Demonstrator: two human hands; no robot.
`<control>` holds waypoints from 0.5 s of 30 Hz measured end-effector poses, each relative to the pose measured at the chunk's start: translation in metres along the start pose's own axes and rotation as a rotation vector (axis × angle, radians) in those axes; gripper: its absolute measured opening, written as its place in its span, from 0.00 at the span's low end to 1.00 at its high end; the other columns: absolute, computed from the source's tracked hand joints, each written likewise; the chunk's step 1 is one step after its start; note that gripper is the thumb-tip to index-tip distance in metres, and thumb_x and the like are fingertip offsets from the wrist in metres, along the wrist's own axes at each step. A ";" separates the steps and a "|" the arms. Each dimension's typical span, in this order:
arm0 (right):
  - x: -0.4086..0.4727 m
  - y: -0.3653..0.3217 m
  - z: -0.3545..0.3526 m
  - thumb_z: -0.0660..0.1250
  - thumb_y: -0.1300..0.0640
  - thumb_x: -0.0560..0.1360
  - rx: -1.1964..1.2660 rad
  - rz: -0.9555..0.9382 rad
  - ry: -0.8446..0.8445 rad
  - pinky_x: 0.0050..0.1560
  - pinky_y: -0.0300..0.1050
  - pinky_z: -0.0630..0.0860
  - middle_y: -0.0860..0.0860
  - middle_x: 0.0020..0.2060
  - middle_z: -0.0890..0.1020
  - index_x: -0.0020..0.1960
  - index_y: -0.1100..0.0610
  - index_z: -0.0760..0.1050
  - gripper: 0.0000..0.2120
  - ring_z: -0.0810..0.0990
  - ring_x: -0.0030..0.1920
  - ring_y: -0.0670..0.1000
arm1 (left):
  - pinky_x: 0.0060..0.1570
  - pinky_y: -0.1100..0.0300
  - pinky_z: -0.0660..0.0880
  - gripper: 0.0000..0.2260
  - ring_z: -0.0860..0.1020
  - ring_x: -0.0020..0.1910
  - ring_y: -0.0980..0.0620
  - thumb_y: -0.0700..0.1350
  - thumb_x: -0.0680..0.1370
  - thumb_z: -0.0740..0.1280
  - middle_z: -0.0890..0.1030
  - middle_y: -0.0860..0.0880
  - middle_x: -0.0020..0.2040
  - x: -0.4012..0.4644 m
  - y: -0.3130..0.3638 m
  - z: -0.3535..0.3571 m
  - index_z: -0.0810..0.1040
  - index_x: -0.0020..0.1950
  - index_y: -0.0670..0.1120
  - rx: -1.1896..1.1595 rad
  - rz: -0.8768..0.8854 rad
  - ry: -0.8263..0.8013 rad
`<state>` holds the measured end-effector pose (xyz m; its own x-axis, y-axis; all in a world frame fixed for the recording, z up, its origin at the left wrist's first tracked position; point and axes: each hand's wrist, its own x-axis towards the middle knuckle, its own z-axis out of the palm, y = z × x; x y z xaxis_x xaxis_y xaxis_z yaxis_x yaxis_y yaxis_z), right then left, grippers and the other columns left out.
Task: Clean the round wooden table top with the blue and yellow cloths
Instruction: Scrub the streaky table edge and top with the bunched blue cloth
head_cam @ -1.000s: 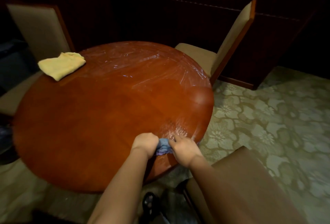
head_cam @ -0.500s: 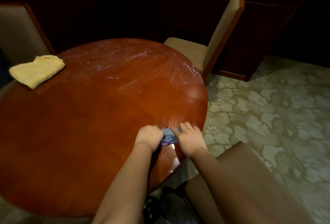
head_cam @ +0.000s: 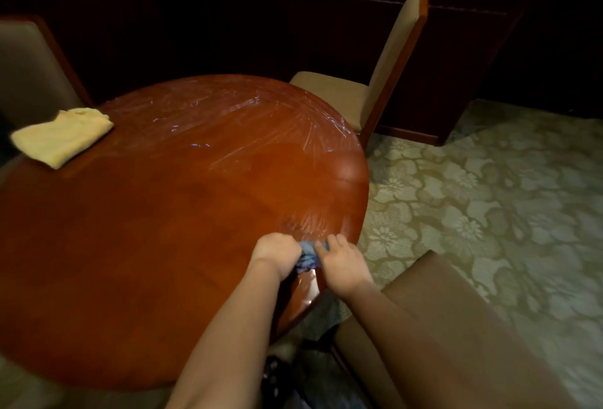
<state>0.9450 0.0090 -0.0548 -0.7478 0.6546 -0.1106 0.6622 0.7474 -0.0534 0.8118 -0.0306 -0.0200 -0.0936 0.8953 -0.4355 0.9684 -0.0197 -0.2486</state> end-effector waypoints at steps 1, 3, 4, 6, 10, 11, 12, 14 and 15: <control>-0.004 -0.003 0.000 0.53 0.62 0.79 0.003 -0.009 0.006 0.57 0.49 0.66 0.58 0.60 0.70 0.72 0.60 0.61 0.21 0.67 0.62 0.58 | 0.49 0.52 0.75 0.13 0.78 0.57 0.40 0.36 0.79 0.57 0.80 0.42 0.58 -0.005 0.002 0.001 0.79 0.57 0.40 -0.016 -0.007 -0.010; -0.008 -0.008 0.002 0.53 0.63 0.80 -0.013 -0.019 0.006 0.59 0.49 0.66 0.58 0.61 0.70 0.72 0.61 0.61 0.21 0.67 0.62 0.59 | 0.49 0.53 0.75 0.13 0.78 0.57 0.40 0.36 0.79 0.57 0.79 0.42 0.58 -0.015 0.006 0.004 0.78 0.57 0.39 -0.035 -0.019 -0.023; -0.010 -0.011 0.001 0.52 0.63 0.79 -0.026 -0.023 0.006 0.60 0.50 0.66 0.59 0.61 0.70 0.72 0.61 0.61 0.21 0.67 0.62 0.59 | 0.48 0.53 0.75 0.12 0.78 0.57 0.40 0.36 0.79 0.57 0.79 0.42 0.58 -0.020 0.007 0.005 0.78 0.57 0.39 -0.041 -0.022 -0.025; -0.010 -0.015 0.000 0.53 0.64 0.79 -0.059 -0.014 -0.025 0.60 0.51 0.67 0.60 0.61 0.70 0.71 0.62 0.62 0.20 0.67 0.62 0.60 | 0.48 0.52 0.75 0.12 0.78 0.57 0.40 0.37 0.80 0.58 0.79 0.42 0.58 -0.024 0.008 0.007 0.78 0.57 0.39 -0.053 -0.023 -0.024; 0.001 -0.012 -0.002 0.56 0.65 0.77 -0.079 -0.049 -0.061 0.55 0.53 0.70 0.61 0.55 0.74 0.64 0.64 0.69 0.16 0.72 0.57 0.61 | 0.51 0.51 0.75 0.11 0.77 0.58 0.39 0.37 0.79 0.59 0.79 0.42 0.59 -0.018 0.001 0.006 0.78 0.58 0.39 -0.071 -0.006 -0.016; 0.007 -0.011 -0.001 0.59 0.65 0.75 -0.082 -0.057 -0.073 0.51 0.54 0.72 0.61 0.51 0.76 0.60 0.64 0.73 0.14 0.74 0.53 0.63 | 0.51 0.52 0.75 0.11 0.77 0.59 0.40 0.38 0.79 0.59 0.79 0.42 0.59 -0.014 -0.003 0.005 0.78 0.58 0.39 -0.070 -0.006 -0.013; 0.015 -0.010 -0.002 0.62 0.66 0.72 -0.093 -0.052 -0.073 0.45 0.53 0.74 0.61 0.45 0.78 0.54 0.64 0.76 0.12 0.77 0.48 0.63 | 0.52 0.52 0.75 0.11 0.77 0.59 0.40 0.38 0.79 0.60 0.79 0.42 0.60 -0.010 -0.007 0.004 0.78 0.58 0.39 -0.067 -0.008 -0.011; 0.035 -0.010 -0.006 0.63 0.65 0.69 -0.114 -0.033 -0.049 0.41 0.50 0.76 0.60 0.42 0.79 0.51 0.63 0.78 0.11 0.79 0.45 0.62 | 0.51 0.53 0.75 0.11 0.77 0.59 0.41 0.38 0.80 0.59 0.79 0.43 0.60 0.002 -0.019 0.004 0.78 0.58 0.40 -0.055 -0.012 -0.012; 0.045 -0.013 -0.009 0.61 0.65 0.72 -0.108 -0.029 -0.071 0.46 0.51 0.75 0.61 0.48 0.78 0.56 0.63 0.76 0.14 0.77 0.51 0.62 | 0.51 0.53 0.75 0.11 0.77 0.59 0.41 0.38 0.80 0.60 0.79 0.43 0.60 0.008 -0.025 0.004 0.78 0.58 0.41 -0.053 -0.011 -0.012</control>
<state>0.9019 0.0300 -0.0498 -0.7585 0.6260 -0.1810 0.6287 0.7760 0.0495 0.7856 -0.0245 -0.0204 -0.1070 0.8901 -0.4430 0.9781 0.0143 -0.2075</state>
